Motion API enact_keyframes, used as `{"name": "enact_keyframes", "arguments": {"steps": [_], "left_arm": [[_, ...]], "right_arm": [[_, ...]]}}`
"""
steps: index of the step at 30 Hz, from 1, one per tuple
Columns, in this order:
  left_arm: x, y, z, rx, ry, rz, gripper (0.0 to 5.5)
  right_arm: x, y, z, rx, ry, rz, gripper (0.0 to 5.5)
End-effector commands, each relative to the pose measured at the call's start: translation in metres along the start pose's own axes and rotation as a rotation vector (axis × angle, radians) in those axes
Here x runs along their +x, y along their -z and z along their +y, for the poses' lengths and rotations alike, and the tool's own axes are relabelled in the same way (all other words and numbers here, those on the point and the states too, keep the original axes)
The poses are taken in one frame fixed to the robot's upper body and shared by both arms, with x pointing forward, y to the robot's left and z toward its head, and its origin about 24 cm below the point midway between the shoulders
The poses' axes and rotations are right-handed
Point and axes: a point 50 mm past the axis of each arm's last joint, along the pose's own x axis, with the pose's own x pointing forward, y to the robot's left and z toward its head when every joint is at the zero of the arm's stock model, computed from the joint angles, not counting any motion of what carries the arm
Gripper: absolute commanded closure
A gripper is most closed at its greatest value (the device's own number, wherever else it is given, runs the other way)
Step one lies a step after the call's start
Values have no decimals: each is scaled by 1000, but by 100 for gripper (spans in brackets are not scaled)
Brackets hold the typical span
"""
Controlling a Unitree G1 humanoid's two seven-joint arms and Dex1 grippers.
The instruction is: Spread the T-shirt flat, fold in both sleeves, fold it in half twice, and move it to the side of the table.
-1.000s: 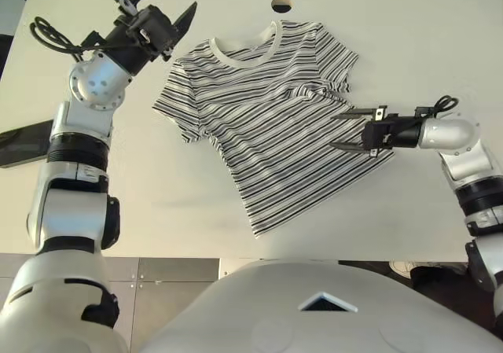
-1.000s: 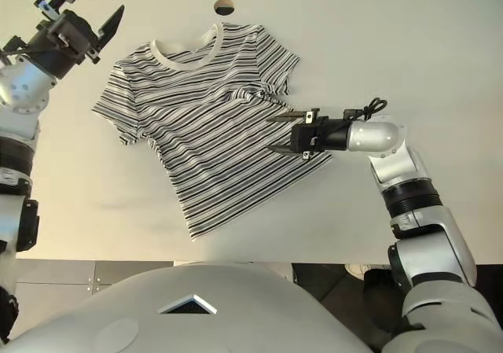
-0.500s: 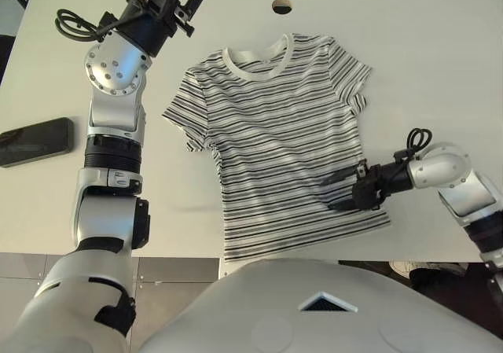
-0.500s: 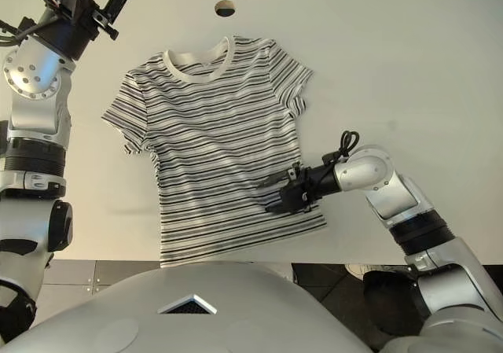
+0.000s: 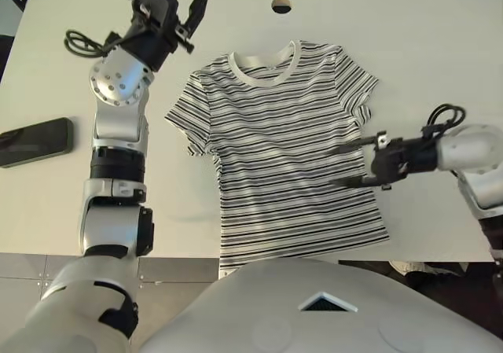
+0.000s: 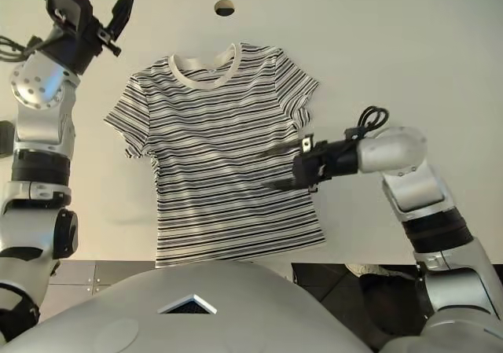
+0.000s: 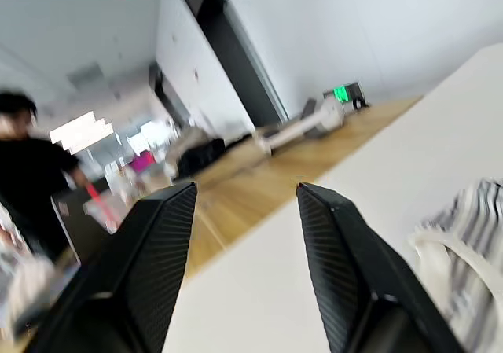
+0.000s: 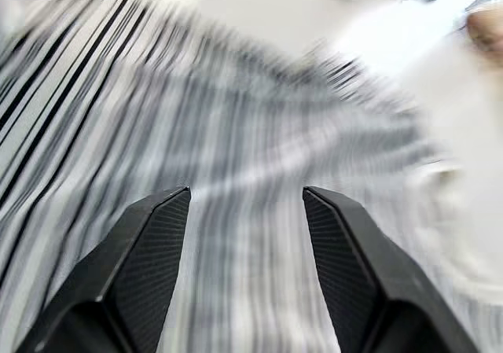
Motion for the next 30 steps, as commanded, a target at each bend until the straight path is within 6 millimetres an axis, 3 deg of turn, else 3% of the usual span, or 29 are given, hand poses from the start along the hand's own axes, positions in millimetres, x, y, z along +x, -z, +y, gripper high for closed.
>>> {"name": "enact_keyframes", "arguments": {"steps": [1,7,13,21,30], "left_arm": [[-44,25,-1,-162,-28,207,311],[-100,32,-1,-323,-23,463,311],[-122,55,-5,-406,-77,674,311],[-131,82,-14,-468,-87,786,311],[-120,87,-26,-569,-36,747,311]], "right_arm": [[-3,-9,-19,22,125,-105,285],[4,-2,-24,42,165,-104,285],[9,-1,-25,47,165,-109,285],[13,1,-22,52,159,-104,285],[15,4,-21,54,160,-95,285]]}}
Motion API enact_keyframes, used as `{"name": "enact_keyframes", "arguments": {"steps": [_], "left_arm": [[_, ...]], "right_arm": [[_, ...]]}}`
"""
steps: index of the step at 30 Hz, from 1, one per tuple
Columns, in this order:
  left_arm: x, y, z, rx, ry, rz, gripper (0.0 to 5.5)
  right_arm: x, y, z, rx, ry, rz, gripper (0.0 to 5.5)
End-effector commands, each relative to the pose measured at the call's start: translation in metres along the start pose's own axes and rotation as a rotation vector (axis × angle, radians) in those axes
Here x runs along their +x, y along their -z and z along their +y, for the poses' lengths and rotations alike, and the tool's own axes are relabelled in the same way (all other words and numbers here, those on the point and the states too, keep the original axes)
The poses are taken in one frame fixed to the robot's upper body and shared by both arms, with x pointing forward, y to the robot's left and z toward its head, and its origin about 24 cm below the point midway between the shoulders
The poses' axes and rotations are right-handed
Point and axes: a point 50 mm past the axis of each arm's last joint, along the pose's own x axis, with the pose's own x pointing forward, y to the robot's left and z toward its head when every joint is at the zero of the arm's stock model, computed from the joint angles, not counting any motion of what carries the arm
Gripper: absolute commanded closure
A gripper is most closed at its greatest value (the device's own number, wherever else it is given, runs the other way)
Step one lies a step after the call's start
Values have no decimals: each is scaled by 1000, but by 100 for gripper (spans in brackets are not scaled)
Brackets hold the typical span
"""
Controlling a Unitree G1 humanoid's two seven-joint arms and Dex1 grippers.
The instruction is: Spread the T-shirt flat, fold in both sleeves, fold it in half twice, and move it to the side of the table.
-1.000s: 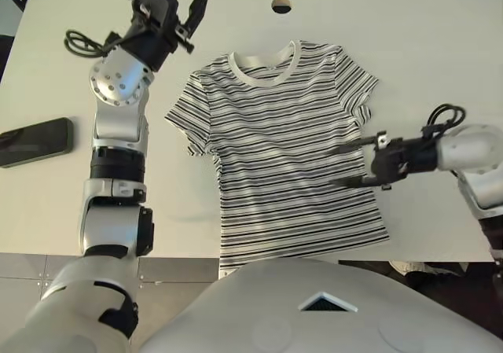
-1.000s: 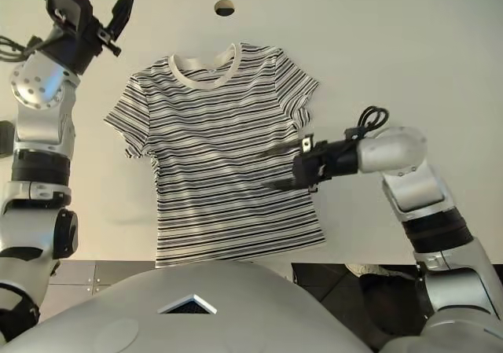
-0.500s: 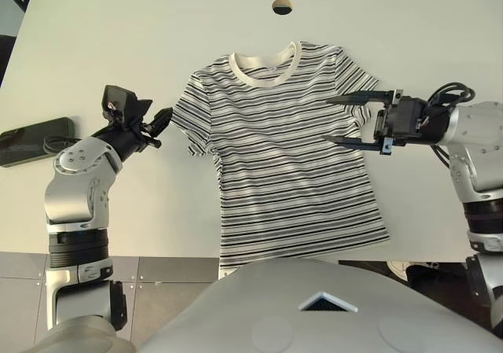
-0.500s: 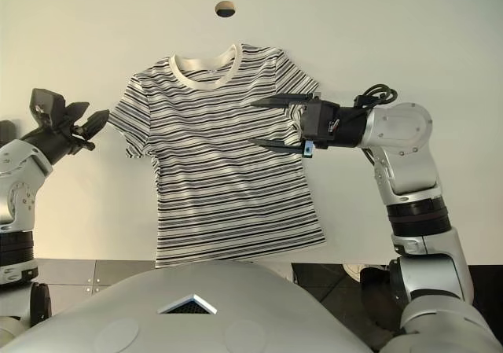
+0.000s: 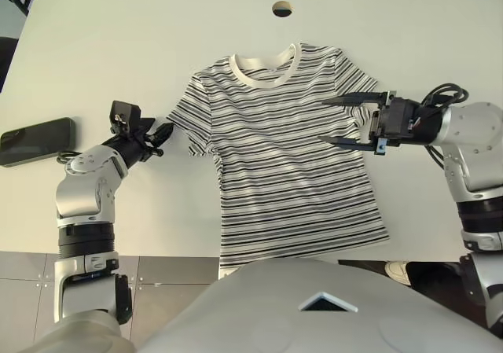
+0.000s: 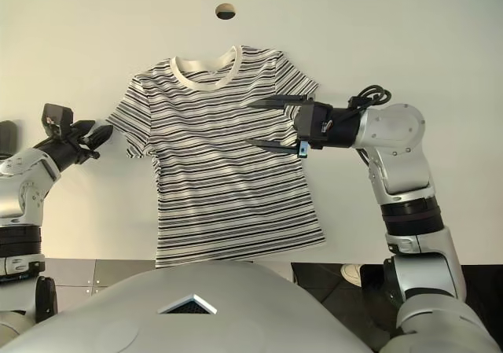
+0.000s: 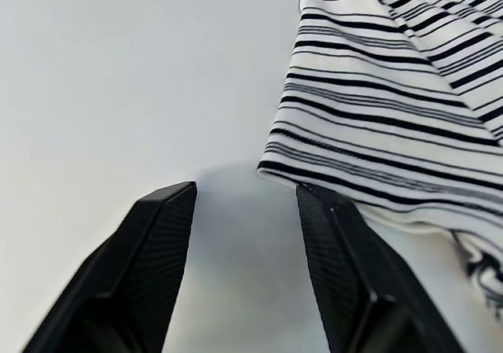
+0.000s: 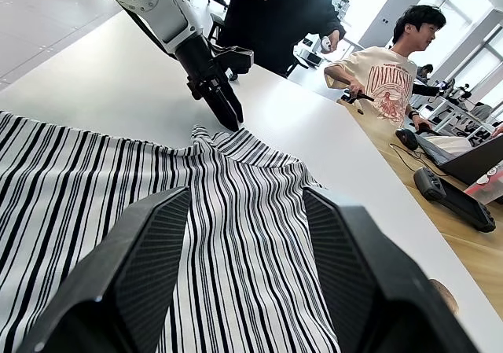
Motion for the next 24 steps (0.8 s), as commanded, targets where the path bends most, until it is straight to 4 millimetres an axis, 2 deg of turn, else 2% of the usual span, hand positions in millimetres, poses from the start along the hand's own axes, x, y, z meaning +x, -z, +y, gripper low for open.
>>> {"name": "enact_keyframes", "arguments": {"steps": [1,2,8,13,18,24], "left_arm": [[8,17,-12,-59,61,58,311],[9,17,-13,-62,66,57,311],[14,21,-17,-69,74,50,405],[17,17,-21,-68,90,30,463],[16,5,-24,-79,117,-28,535],[6,-28,-19,-47,121,-126,535]], "right_arm": [[1,2,0,-3,-3,12,285],[2,2,1,-3,-4,13,285],[2,3,1,-2,-10,19,281],[0,4,1,-2,-8,23,281],[1,4,1,0,-8,22,281],[1,6,2,4,-11,26,281]]}}
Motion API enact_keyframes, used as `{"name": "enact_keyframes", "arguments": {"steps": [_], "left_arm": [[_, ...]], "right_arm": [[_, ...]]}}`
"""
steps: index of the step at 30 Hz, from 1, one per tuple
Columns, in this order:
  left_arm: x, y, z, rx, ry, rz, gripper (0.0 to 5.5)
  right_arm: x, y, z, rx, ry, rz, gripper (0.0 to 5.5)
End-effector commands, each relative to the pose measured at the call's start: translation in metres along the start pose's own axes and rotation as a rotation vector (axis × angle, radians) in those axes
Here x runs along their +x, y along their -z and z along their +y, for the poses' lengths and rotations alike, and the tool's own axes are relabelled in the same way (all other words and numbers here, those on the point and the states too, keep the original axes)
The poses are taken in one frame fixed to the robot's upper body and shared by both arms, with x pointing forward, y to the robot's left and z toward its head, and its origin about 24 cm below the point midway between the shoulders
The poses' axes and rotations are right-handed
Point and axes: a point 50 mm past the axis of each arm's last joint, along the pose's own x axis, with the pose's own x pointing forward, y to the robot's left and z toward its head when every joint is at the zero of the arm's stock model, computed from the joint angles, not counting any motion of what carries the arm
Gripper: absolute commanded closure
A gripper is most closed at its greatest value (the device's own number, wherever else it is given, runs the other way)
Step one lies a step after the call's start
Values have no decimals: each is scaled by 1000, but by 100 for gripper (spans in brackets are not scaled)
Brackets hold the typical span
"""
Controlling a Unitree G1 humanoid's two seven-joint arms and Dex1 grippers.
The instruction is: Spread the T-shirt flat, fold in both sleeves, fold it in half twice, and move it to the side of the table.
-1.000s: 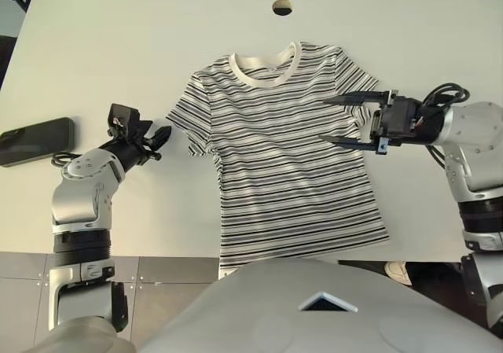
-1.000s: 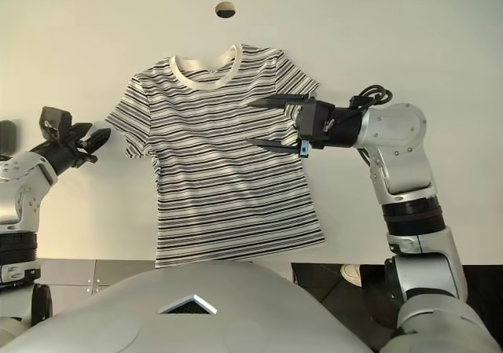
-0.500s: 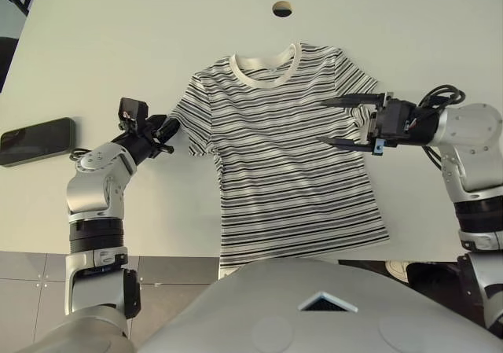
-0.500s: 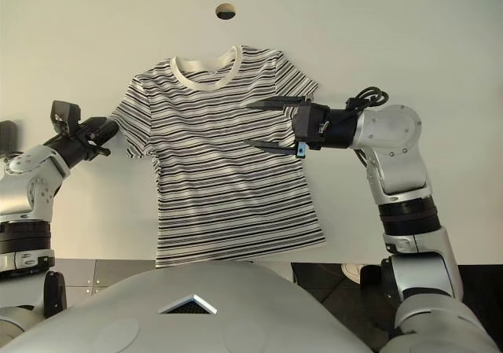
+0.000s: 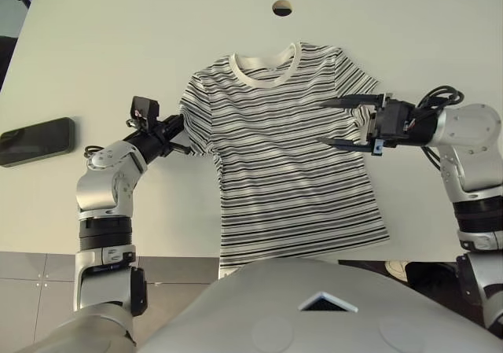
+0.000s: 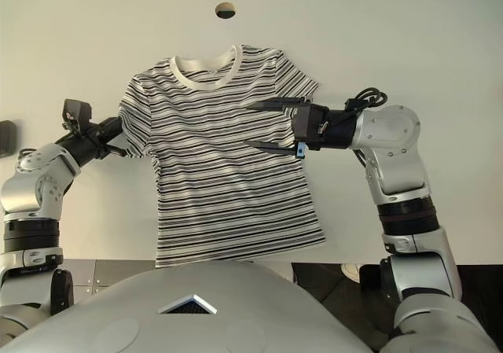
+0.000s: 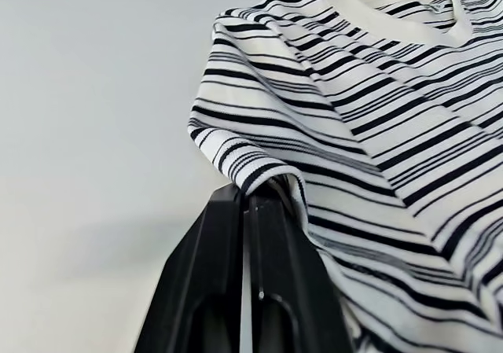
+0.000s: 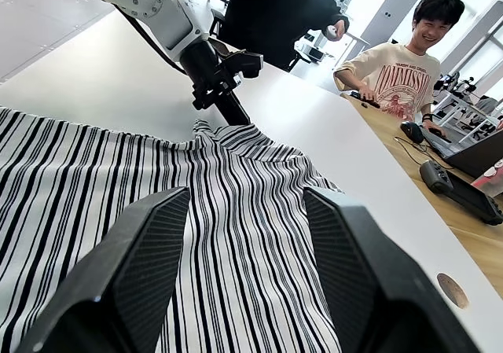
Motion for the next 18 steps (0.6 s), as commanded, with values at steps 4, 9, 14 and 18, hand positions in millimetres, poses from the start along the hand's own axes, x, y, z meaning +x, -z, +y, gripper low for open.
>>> {"name": "enact_keyframes", "arguments": {"steps": [4,9,14,18], "left_arm": [[-14,-35,2,44,0,-88,535],[-17,-43,-7,-2,54,-115,535],[-14,-47,-24,-41,129,-134,535],[4,-54,-48,-113,216,-188,535]], "right_arm": [[0,2,0,-7,-14,16,281],[2,3,0,-10,-20,18,281],[2,4,-1,-10,-19,20,281],[6,7,-3,3,-14,4,281]]}}
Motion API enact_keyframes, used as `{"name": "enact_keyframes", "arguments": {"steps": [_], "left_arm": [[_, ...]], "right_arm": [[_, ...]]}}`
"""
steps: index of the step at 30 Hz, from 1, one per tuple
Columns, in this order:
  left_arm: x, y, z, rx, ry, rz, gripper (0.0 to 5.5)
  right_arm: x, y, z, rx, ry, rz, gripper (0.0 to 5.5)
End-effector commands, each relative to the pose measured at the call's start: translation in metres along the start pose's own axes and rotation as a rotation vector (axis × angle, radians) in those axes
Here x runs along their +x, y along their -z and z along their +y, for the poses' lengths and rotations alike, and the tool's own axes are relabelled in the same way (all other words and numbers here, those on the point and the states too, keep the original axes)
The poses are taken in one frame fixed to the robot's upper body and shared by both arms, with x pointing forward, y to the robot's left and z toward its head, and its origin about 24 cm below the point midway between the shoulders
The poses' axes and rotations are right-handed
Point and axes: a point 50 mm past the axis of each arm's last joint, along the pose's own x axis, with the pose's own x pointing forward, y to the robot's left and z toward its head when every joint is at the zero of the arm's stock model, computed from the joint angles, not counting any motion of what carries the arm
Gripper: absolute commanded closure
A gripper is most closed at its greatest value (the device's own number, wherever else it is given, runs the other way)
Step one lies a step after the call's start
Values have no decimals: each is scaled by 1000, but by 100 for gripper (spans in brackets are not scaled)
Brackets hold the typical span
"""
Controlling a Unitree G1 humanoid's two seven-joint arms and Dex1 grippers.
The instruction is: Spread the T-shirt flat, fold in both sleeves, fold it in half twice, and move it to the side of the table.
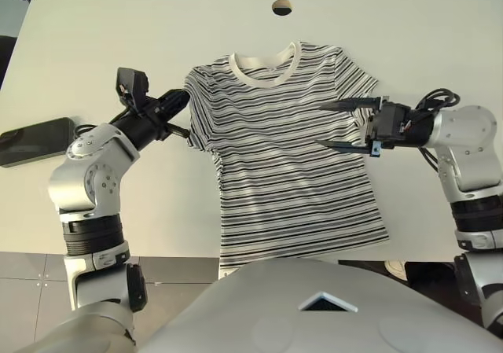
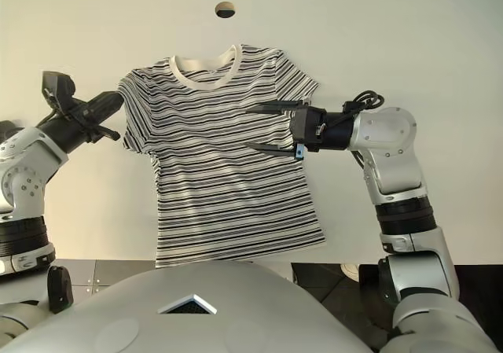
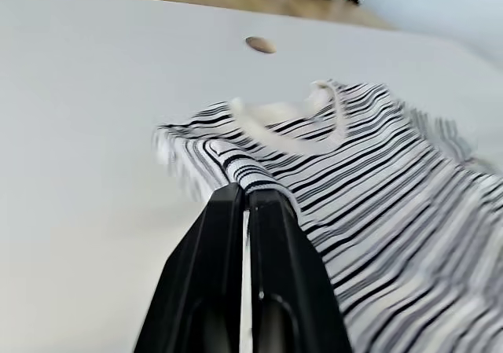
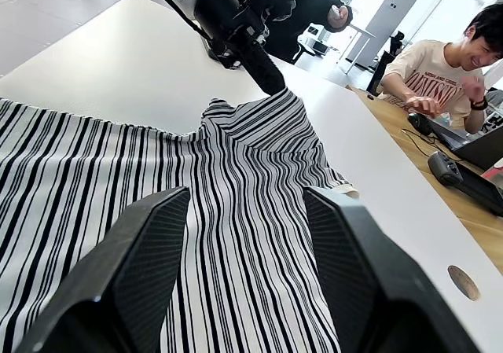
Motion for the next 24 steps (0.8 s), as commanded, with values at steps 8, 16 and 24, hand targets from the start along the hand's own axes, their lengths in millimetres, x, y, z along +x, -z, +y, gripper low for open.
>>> {"name": "enact_keyframes", "arguments": {"steps": [8,16,24], "left_arm": [[49,1,-28,-139,78,-52,535],[64,12,-35,-162,88,-26,527],[69,13,-41,-170,140,-24,408]], "right_arm": [[5,-1,-6,-20,-3,-18,281],[0,3,-6,-9,23,-6,281],[-16,20,-32,68,262,47,281]]}}
